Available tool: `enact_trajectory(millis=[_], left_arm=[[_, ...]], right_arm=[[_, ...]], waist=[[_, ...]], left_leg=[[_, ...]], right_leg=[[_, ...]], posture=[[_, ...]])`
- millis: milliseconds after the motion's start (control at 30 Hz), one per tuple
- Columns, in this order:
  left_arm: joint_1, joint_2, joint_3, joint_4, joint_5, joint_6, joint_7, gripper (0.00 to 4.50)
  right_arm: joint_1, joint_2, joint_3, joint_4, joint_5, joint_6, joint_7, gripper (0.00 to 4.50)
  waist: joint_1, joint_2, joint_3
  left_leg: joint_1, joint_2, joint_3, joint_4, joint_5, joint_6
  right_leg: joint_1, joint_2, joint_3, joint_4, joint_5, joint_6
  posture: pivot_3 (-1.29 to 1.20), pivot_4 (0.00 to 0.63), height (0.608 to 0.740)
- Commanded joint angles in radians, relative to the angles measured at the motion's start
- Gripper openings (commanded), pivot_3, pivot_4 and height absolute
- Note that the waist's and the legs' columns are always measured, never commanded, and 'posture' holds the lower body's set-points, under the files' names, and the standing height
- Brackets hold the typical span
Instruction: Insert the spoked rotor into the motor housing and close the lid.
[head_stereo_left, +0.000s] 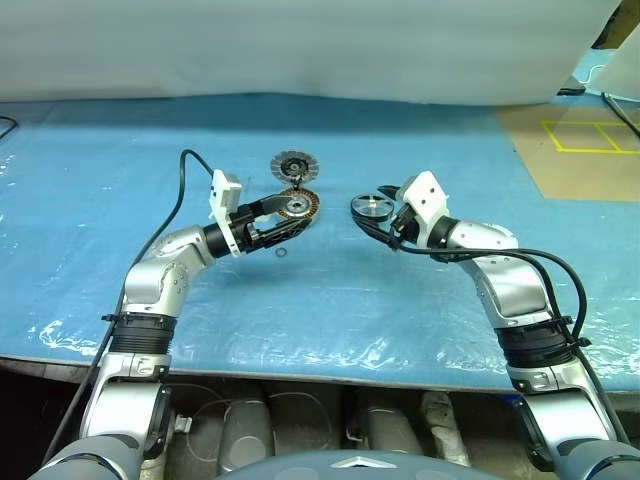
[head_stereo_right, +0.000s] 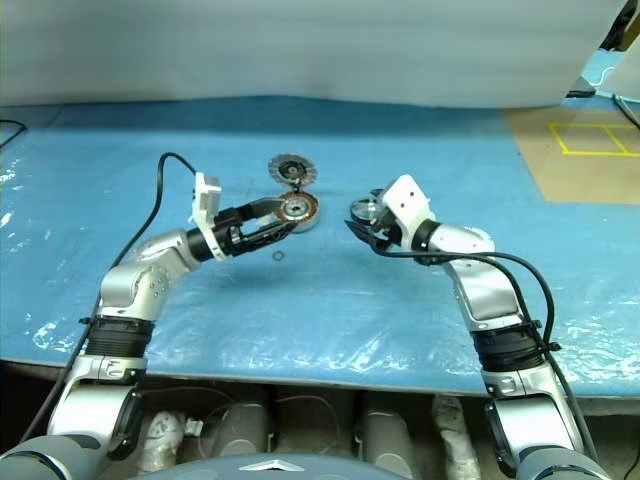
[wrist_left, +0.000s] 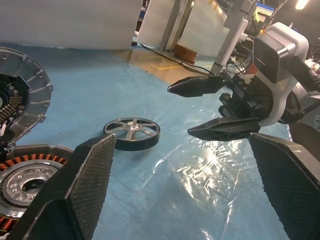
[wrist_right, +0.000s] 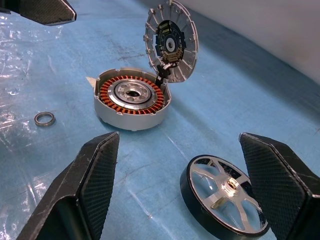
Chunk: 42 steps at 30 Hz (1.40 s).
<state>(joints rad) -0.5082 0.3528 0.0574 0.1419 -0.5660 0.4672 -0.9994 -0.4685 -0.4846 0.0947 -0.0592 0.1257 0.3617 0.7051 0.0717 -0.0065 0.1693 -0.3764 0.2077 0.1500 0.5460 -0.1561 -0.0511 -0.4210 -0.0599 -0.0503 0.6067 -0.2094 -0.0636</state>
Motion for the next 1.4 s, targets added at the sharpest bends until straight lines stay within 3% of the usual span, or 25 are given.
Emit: enact_trajectory(millis=[33,533,800,933,1133,1400], left_arm=[[-0.010,0.016,0.017,-0.027,-0.015,-0.002,-0.008,4.48],[-0.004,0.025,0.030,-0.017,-0.013,-0.015,0.007,4.48],[0.055,0.075,0.102,-0.018,-0.013,-0.016,0.041,4.48],[0.093,0.100,0.109,-0.039,-0.004,-0.028,0.037,4.48],[0.161,0.100,0.109,-0.105,-0.003,-0.042,0.064,4.48],[0.261,0.068,0.117,-0.208,-0.025,-0.037,0.126,4.48]], right_arm=[[-0.015,-0.008,-0.006,-0.028,0.002,-0.020,0.005,4.02],[-0.035,-0.021,0.006,-0.001,-0.016,-0.039,0.032,4.02],[-0.145,0.008,0.148,0.136,-0.106,-0.184,0.116,4.02],[-0.280,0.067,0.214,0.285,-0.125,-0.265,0.202,4.02],[-0.542,0.179,0.302,0.710,-0.192,-0.428,0.350,4.02],[-0.807,0.295,0.312,1.207,-0.303,-0.523,0.375,4.02]], waist=[[0.000,0.000,0.000],[0.000,0.000,0.000],[-0.007,0.000,0.000],[-0.006,0.000,0.000],[-0.004,0.001,0.000],[-0.005,0.002,0.001]], left_leg=[[0.000,0.000,0.000,0.000,0.000,0.000],[0.000,0.000,0.000,0.000,0.000,0.000],[0.001,0.001,0.000,0.000,0.000,0.000],[0.000,0.001,0.000,0.001,0.000,0.000],[-0.001,0.003,0.000,0.002,0.000,0.000],[-0.007,0.008,0.000,0.005,0.000,0.000]], right_leg=[[0.000,0.000,0.000,0.000,0.000,0.000],[0.000,0.000,0.000,0.000,0.000,0.000],[0.000,0.001,0.000,0.000,0.000,0.000],[0.000,0.001,0.000,0.001,0.000,0.000],[0.000,0.001,-0.001,0.002,0.001,-0.002],[-0.004,0.002,-0.004,0.002,0.001,-0.004]], posture=[[0.00,0.150,0.740],[0.00,0.150,0.740],[0.00,0.150,0.740],[0.00,0.150,0.740],[0.00,0.150,0.740],[0.00,0.150,0.740]])
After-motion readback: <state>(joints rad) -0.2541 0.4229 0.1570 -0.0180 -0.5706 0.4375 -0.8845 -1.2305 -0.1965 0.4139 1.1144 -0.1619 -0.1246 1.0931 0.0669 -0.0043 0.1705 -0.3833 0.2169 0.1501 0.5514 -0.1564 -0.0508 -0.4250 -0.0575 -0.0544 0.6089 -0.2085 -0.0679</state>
